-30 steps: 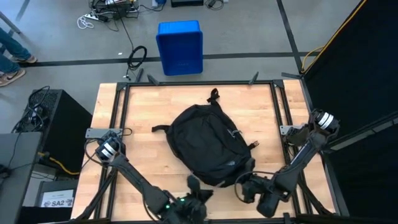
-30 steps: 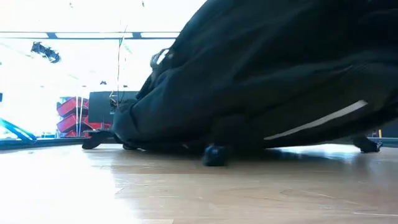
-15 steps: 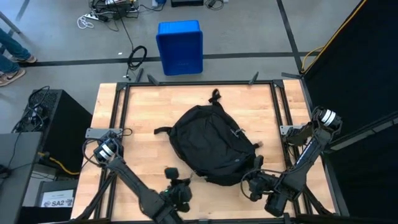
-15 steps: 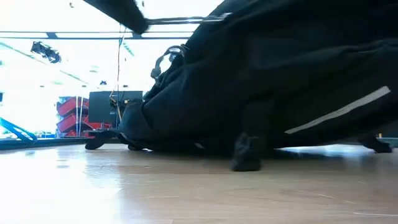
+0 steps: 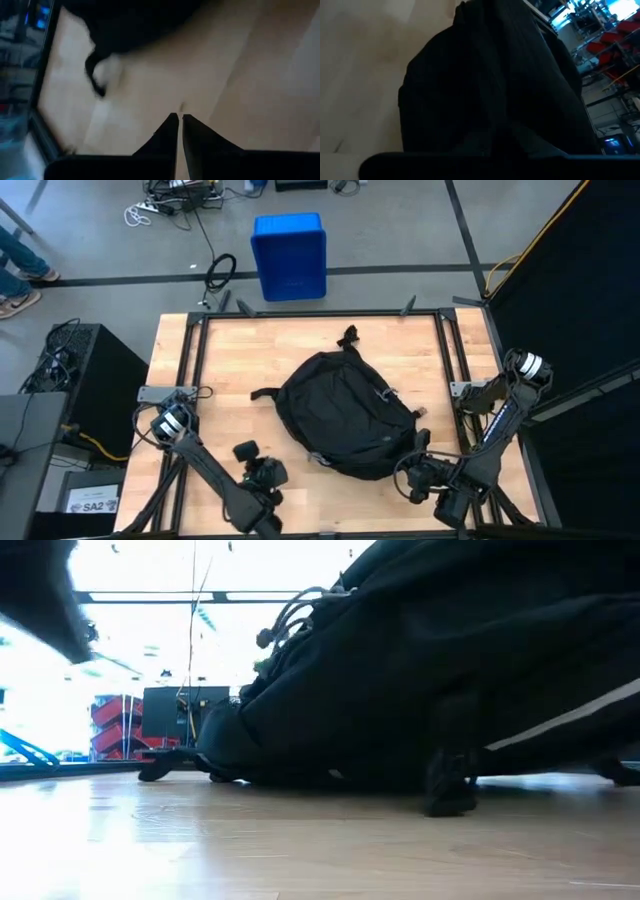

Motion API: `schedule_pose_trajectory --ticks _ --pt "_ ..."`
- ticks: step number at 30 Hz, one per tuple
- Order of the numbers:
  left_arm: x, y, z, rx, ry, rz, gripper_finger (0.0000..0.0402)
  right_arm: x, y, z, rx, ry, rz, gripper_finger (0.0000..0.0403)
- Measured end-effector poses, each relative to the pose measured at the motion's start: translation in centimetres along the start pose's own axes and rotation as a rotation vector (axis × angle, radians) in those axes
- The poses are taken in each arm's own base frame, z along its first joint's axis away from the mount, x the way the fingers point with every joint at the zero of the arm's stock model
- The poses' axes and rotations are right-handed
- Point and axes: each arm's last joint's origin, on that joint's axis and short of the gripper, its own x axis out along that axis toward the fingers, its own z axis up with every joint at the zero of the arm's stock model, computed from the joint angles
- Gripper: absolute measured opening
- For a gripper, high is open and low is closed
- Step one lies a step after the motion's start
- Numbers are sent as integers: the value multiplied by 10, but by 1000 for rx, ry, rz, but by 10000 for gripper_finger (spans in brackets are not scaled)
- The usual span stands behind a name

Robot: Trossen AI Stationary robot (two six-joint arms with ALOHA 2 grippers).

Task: Unpack backpack
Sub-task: Close the black backpack

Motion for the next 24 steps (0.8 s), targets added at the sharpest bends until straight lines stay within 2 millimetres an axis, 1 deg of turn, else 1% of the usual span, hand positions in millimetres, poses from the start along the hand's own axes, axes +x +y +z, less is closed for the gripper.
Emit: schedule_pose_trajectory --ticks 5,9,13,17,21,24 --pt "0 -1 3 0 -98 26 1 8 -2 2 24 41 17 0" --pt "-5 -1 7 -30 -260 30 1 21 -7 4 56 94 17 0" --pt "-23 4 5 -53 -438 18 1 36 -17 7 76 125 -26 0" --pt "-35 2 0 -68 -606 21 0 59 -31 11 130 172 -78 0" --pt "-40 0 -4 -76 -642 6 1 84 -41 22 151 179 -32 0" --pt "-40 -2 -4 -96 -618 -22 1 97 -46 37 127 105 24 0"
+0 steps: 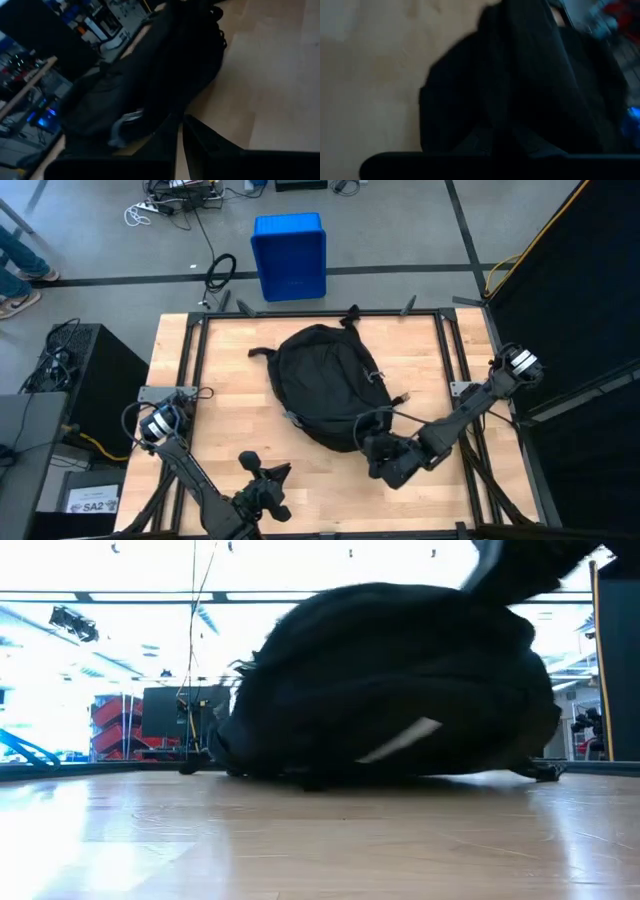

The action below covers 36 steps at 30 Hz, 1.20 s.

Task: Unpack backpack
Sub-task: Close the black backpack, then return to home position

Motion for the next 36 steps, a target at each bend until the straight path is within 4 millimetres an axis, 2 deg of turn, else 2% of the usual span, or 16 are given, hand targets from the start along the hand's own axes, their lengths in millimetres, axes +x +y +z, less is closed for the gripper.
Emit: schedule_pose_trajectory --ticks 4,8,13,17,22,30,36 --pt "1 -5 2 8 7 -26 1 13 -8 20 -23 -100 76 0" --pt "3 -10 4 29 12 -57 0 35 -25 26 40 -88 208 0" --pt "12 -18 8 17 80 -123 0 68 -37 6 120 22 272 2" --pt "20 -23 9 33 85 -149 0 83 -41 -9 139 69 340 27" --pt "30 -22 12 37 128 -158 0 76 -30 -9 89 47 412 93" --pt "40 -33 25 51 116 -274 0 53 -5 9 47 -153 515 216" --pt "37 -47 44 91 -11 -404 0 34 9 17 19 -267 564 268"
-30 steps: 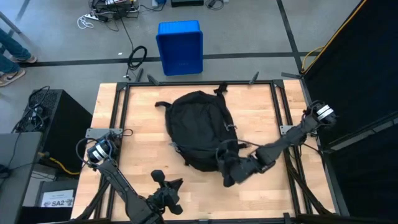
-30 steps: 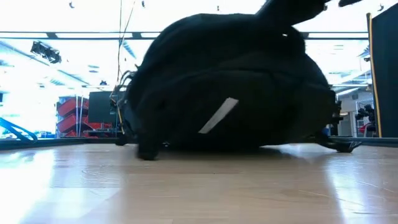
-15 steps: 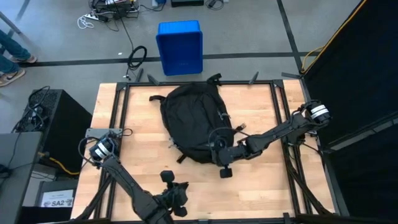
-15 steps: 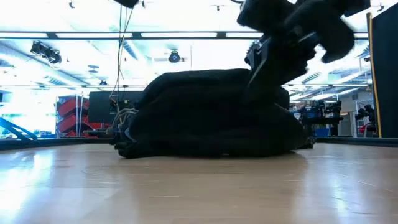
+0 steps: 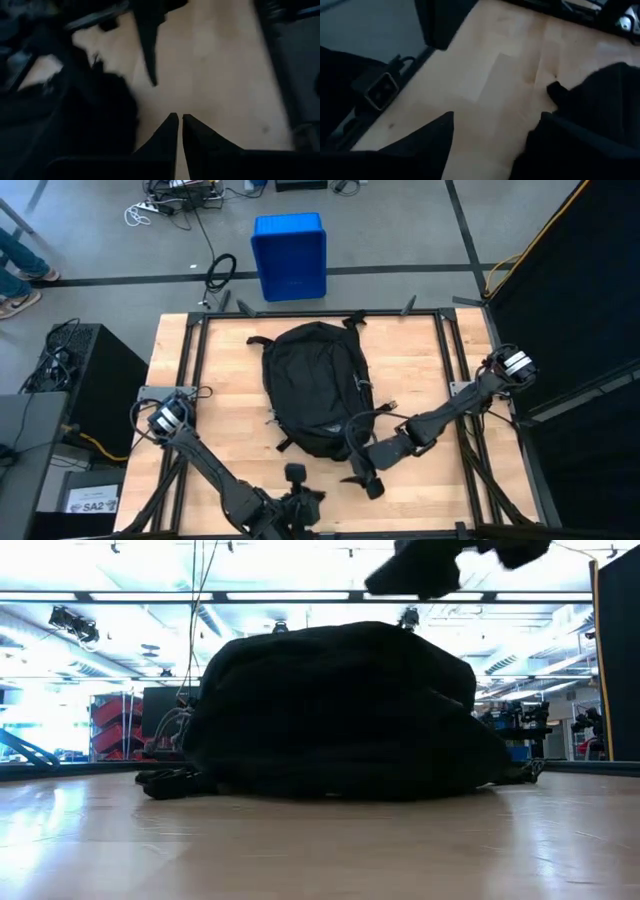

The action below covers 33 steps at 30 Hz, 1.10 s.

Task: Unpack backpack
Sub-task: Return to home position

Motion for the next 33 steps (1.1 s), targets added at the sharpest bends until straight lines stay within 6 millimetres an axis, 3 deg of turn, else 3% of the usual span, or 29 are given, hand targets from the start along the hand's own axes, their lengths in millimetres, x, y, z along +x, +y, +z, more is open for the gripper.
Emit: schedule_pose_trajectory --ticks 7,13,17,21,27,33 --pt "0 -5 14 33 -101 -36 0 -6 13 3 -21 -20 30 285" --pt "-1 -6 17 9 -123 -41 0 -17 25 11 -34 -82 65 269" --pt "-3 -4 25 6 -149 -27 0 -32 33 23 -74 -160 60 250" --pt "-10 0 36 73 -184 30 0 -54 36 35 -136 -226 -69 230" --pt "-21 27 57 120 -212 -29 0 -82 31 48 -171 -282 -167 186" --pt "-3 69 65 116 -171 -68 0 -92 22 50 -194 -270 -183 126"
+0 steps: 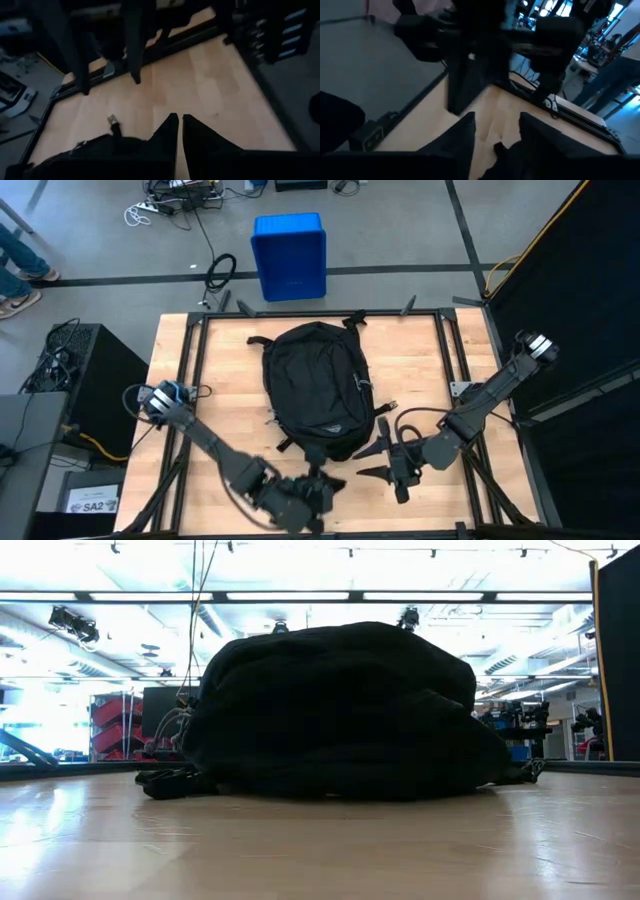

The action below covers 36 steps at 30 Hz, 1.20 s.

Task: Unpack backpack
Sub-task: Return to home position

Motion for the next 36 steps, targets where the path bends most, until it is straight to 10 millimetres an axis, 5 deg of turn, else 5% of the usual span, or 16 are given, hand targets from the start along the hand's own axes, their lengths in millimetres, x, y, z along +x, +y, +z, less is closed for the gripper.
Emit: schedule_pose_trajectory --ticks 7,14,22,36 --pt "16 53 -6 -118 -213 -47 0 0 -8 -4 -33 30 48 17" --pt "7 107 -62 -244 -343 21 0 -3 -23 -5 -27 49 69 9" --pt "-49 161 -108 -352 -455 84 0 -33 -62 -4 35 -4 -21 2" --pt "-152 210 -138 -429 -494 110 0 -143 -109 -44 153 -289 -238 0"
